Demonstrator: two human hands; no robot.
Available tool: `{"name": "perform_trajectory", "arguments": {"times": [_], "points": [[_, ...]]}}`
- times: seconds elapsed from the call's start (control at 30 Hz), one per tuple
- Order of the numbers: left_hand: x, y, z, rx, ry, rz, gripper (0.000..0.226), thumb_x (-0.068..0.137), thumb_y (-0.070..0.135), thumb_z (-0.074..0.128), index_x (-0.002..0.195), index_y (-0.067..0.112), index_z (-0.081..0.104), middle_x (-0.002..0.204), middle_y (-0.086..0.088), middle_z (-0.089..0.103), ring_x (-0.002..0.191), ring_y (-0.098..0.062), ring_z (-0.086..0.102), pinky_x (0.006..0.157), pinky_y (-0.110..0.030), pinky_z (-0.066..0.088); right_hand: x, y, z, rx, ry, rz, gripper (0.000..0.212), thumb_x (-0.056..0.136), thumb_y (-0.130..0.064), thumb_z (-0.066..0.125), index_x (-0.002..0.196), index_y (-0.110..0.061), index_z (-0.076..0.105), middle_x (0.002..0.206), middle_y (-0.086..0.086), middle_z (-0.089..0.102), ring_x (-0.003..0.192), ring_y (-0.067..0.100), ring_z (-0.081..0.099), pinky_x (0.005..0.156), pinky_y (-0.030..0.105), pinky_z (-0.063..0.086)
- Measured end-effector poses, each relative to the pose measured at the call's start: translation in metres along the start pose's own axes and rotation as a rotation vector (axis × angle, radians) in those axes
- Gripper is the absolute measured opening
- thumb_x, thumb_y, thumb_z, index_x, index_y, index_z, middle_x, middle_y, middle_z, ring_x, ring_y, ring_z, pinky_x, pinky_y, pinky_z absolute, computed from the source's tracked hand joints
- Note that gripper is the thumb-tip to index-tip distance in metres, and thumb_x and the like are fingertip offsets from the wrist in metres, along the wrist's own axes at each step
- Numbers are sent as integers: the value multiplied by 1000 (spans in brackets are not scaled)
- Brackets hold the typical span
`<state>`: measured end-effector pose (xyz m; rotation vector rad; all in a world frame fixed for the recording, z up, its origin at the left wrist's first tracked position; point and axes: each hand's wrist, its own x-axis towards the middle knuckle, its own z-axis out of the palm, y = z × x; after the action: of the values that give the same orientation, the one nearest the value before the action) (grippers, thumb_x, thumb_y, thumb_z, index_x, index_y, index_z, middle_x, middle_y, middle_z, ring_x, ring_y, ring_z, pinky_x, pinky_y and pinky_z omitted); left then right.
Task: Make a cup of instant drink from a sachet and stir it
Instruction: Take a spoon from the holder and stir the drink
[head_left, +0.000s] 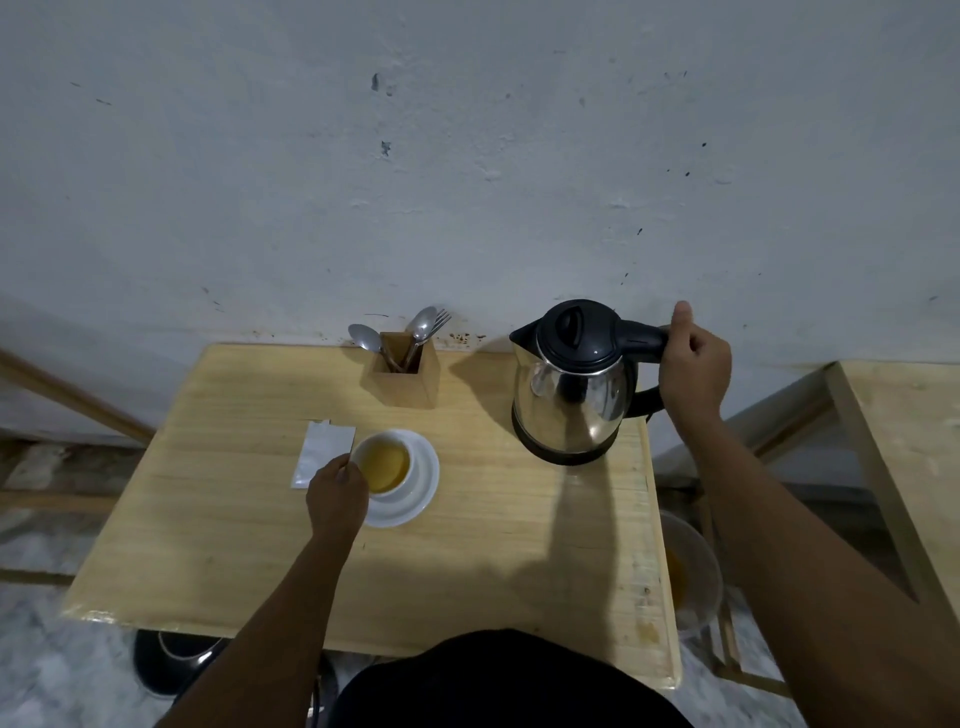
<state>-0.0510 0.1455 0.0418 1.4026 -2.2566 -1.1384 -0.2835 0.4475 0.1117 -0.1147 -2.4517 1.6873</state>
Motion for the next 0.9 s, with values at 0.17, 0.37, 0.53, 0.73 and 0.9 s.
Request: {"name": "perform_trajectory", "arguments": {"times": [0.17, 0.37, 0.53, 0.73, 0.9], "points": [[4, -4, -1, 33, -38, 24, 28, 93, 12, 43, 99, 2, 68, 99, -19, 69, 96, -35, 60, 85, -40, 45, -18, -17, 5, 29, 101, 70, 42, 98, -47, 38, 99, -18, 69, 101, 0, 65, 94, 14, 58, 87, 38, 50], [11, -13, -8, 8, -125, 52, 26, 94, 16, 46, 101, 6, 69, 97, -13, 71, 93, -30, 63, 76, -31, 41, -63, -55, 29, -172, 137, -280, 23, 90, -35, 55, 103, -20, 65, 112, -2, 59, 105, 15, 52, 97, 39, 43], [22, -18, -17, -18, -231, 76, 24, 94, 14, 46, 89, 6, 68, 81, -13, 68, 83, -30, 64, 65, -29, 41, -104, -90, 80, -145, -76, -611, 16, 88, -26, 59, 98, -18, 69, 97, -4, 67, 88, 16, 61, 84, 39, 48], [42, -25, -29, 1, -408, 74, 29, 95, 18, 50, 118, 6, 63, 110, -17, 68, 97, -33, 64, 85, -36, 47, -114, -106, 167, -397, -700, -309, 23, 89, -37, 56, 108, -29, 68, 103, -12, 65, 88, 9, 61, 77, 31, 52], [59, -30, -35, 49, -483, 156, 25, 92, 16, 56, 110, 2, 68, 109, -12, 70, 93, -21, 64, 77, -21, 40, -98, -103, 234, -703, -787, -269, 20, 89, -29, 50, 94, -26, 69, 87, -5, 69, 84, 18, 65, 68, 31, 51]]}}
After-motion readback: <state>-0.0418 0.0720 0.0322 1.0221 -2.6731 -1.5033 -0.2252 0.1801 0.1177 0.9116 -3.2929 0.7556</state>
